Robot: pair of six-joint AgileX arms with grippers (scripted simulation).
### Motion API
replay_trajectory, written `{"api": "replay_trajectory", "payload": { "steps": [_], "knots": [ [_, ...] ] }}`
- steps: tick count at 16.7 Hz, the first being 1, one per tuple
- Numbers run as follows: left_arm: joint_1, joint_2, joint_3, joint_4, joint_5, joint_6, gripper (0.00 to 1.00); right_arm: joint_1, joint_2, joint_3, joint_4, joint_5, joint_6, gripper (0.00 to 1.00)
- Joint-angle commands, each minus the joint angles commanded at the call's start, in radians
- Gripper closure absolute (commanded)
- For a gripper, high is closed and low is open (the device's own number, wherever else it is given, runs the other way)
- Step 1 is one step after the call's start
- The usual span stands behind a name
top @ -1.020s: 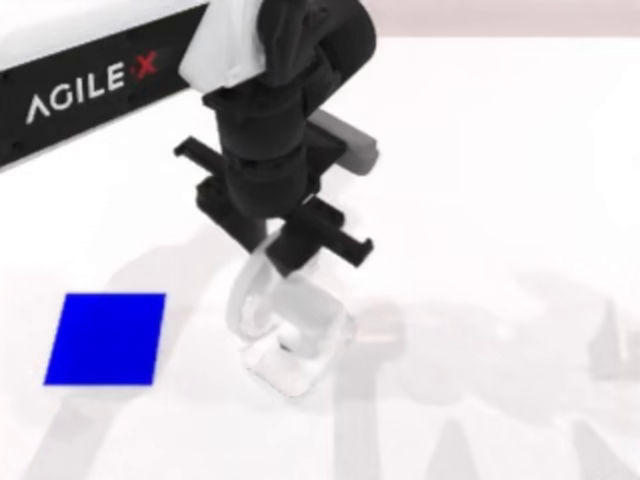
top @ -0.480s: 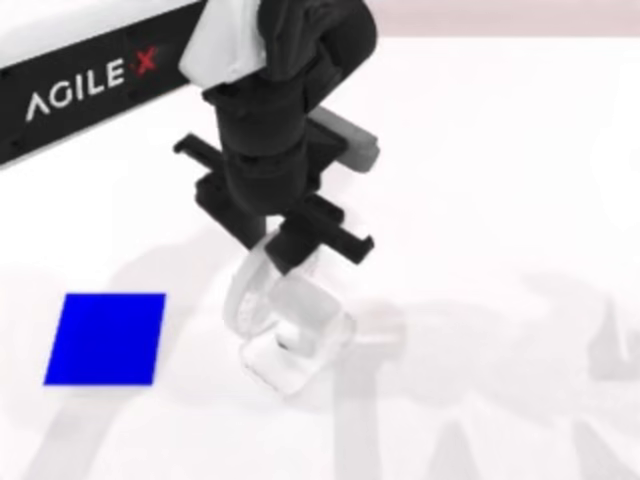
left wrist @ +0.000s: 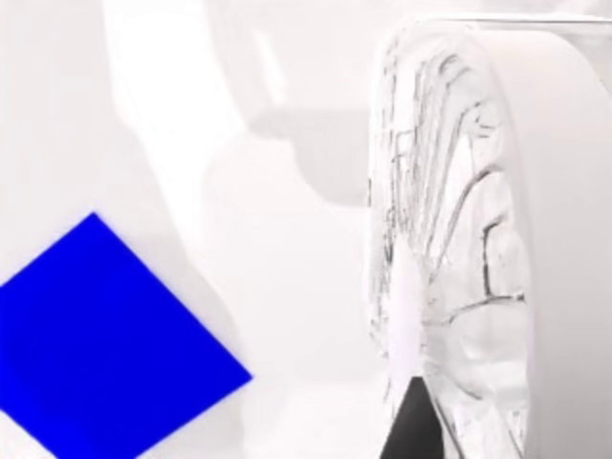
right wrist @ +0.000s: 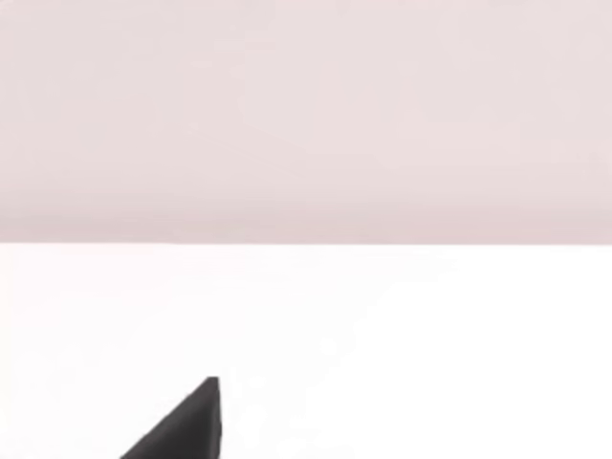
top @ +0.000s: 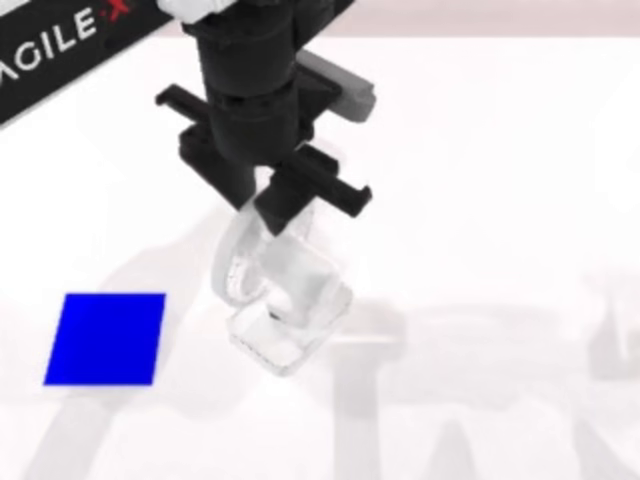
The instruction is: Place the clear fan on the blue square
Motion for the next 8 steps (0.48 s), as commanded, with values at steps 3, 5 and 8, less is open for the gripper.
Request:
{"api": "replay_trajectory", "payload": {
  "steps": [3, 5, 8],
  "knots": [
    [-0.005, -0.002, -0.002, 0.002, 0.0, 0.001, 1.0, 0.0, 0.0, 0.0, 0.0, 0.0, 0.0, 0.0],
    [0.002, -0.006, -0.013, 0.001, -0.001, -0.03, 1.0, 0.0, 0.0, 0.0, 0.0, 0.0, 0.0, 0.0],
    [0.031, -0.021, -0.048, -0.002, -0.003, -0.157, 1.0, 0.0, 0.0, 0.0, 0.0, 0.0, 0.0, 0.0]
  ]
}}
